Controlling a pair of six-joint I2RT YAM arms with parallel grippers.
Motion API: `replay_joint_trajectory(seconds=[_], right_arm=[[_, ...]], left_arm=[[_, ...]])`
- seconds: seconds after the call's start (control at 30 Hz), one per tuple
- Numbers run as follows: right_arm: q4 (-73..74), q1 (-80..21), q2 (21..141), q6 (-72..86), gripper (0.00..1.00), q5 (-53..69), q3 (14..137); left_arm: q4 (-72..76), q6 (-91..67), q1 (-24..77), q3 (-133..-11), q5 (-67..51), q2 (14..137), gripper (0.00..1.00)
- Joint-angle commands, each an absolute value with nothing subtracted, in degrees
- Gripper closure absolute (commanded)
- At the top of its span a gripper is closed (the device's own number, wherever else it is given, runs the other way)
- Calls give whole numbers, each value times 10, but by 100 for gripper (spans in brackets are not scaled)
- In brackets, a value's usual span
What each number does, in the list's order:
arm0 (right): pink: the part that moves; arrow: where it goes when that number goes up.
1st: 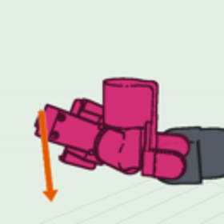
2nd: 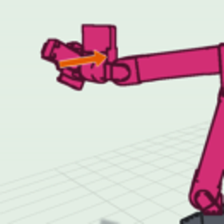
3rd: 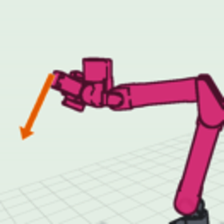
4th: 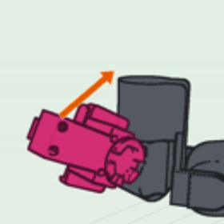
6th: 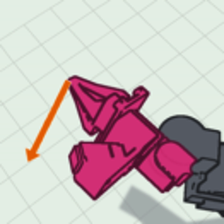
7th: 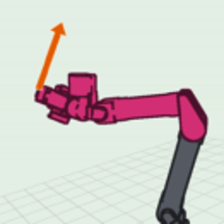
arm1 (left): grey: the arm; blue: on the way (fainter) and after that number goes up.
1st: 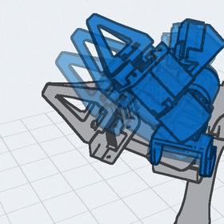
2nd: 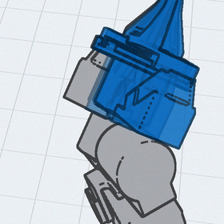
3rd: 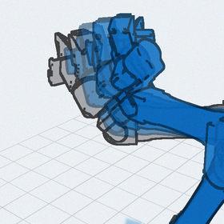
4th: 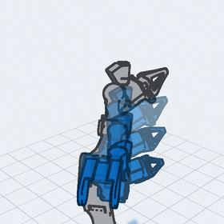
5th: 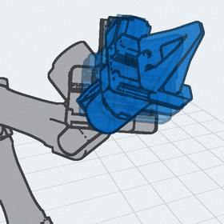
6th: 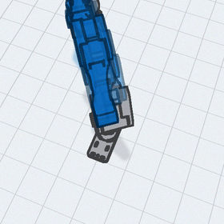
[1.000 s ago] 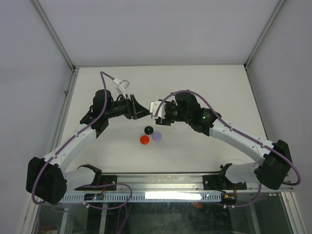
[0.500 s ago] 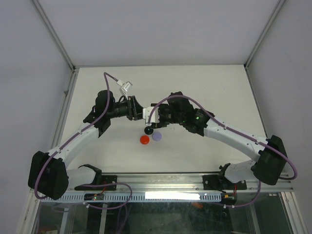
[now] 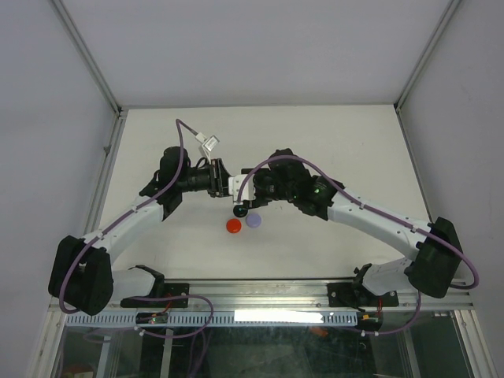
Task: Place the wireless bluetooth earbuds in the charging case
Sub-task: Pick up the charging case at the center of the board, then open the charging case.
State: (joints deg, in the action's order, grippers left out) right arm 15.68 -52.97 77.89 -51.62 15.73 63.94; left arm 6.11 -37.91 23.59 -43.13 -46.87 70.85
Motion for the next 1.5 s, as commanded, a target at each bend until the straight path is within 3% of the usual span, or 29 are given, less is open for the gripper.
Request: replay_joint_trajectory(seconds=[0.0, 0.2, 0.4, 0.57, 0.83, 0.97, 1.17, 1.47], right_arm=[[127, -535, 779, -529, 59, 160, 671], [137, -535, 773, -526, 51, 159, 672], [173, -534, 759, -483, 37, 158, 688], [189, -527, 735, -433, 27, 176, 698], [160, -459, 709, -267, 15, 309, 705], [116, -413, 716, -144, 13, 371, 703], [-8, -371, 730, 40, 19, 434, 669], [-118, -372, 765, 124, 24, 489, 634]], left_arm=[[89, -378, 243, -441, -495, 715, 72], [91, -342, 244, -437, -478, 699, 100], [100, -275, 243, -418, -428, 660, 100], [190, -223, 244, -354, -368, 601, 100], [343, -214, 243, -269, -319, 549, 100], [437, -215, 244, -239, -329, 548, 100], [539, -221, 244, -215, -335, 552, 100], [592, -220, 243, -208, -400, 563, 100]])
